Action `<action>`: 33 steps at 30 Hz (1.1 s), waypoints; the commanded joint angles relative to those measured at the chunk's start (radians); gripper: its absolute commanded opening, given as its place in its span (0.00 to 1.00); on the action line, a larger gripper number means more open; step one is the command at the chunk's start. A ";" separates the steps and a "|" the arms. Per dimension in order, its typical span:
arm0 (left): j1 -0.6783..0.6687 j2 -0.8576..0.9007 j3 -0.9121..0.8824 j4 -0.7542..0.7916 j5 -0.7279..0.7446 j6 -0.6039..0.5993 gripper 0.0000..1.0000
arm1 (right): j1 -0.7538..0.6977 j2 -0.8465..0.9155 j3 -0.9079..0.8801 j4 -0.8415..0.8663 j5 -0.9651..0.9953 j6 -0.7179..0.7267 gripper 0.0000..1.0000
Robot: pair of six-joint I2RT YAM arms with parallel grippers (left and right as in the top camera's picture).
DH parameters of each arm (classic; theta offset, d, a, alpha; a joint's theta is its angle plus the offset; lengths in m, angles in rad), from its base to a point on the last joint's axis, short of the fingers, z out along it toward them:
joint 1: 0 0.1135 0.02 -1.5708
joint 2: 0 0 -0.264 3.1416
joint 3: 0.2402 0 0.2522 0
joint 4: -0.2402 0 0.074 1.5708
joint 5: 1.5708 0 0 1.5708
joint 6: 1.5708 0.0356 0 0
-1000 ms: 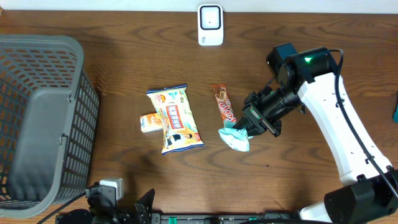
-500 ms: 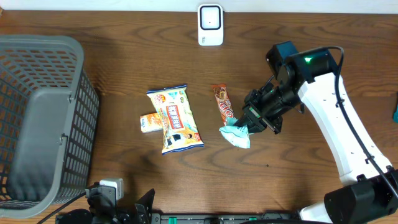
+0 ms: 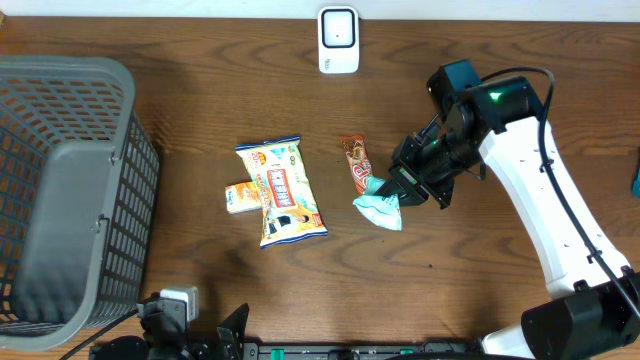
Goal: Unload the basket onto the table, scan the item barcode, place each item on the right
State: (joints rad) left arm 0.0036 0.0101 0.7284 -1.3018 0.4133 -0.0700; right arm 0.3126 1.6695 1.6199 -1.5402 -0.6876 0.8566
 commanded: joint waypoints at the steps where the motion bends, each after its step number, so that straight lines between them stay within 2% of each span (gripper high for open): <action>1: -0.004 -0.007 0.005 0.000 0.001 0.017 0.98 | -0.006 -0.007 0.001 0.009 0.006 0.011 0.02; 12: -0.004 -0.007 0.005 0.000 0.001 0.017 0.98 | -0.006 -0.007 0.001 0.031 0.051 0.015 0.02; 15: -0.004 -0.007 0.005 0.000 0.001 0.017 0.98 | 0.000 -0.007 0.001 0.031 0.182 0.014 0.02; 18: -0.004 -0.007 0.005 0.000 0.001 0.017 0.98 | 0.008 -0.007 0.001 0.030 0.205 -0.008 0.01; 20: -0.004 -0.007 0.005 0.000 0.001 0.017 0.98 | 0.009 -0.007 0.001 0.019 0.129 -0.070 0.01; 26: -0.004 -0.007 0.005 0.000 0.001 0.017 0.98 | 0.007 -0.007 0.000 -0.159 -0.169 -0.250 0.01; 33: -0.004 -0.007 0.005 0.000 0.001 0.017 0.98 | 0.006 -0.007 0.000 -0.159 -0.484 -0.252 0.01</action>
State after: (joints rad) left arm 0.0036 0.0101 0.7284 -1.3018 0.4129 -0.0700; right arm 0.3134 1.6695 1.6199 -1.6978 -0.9192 0.6418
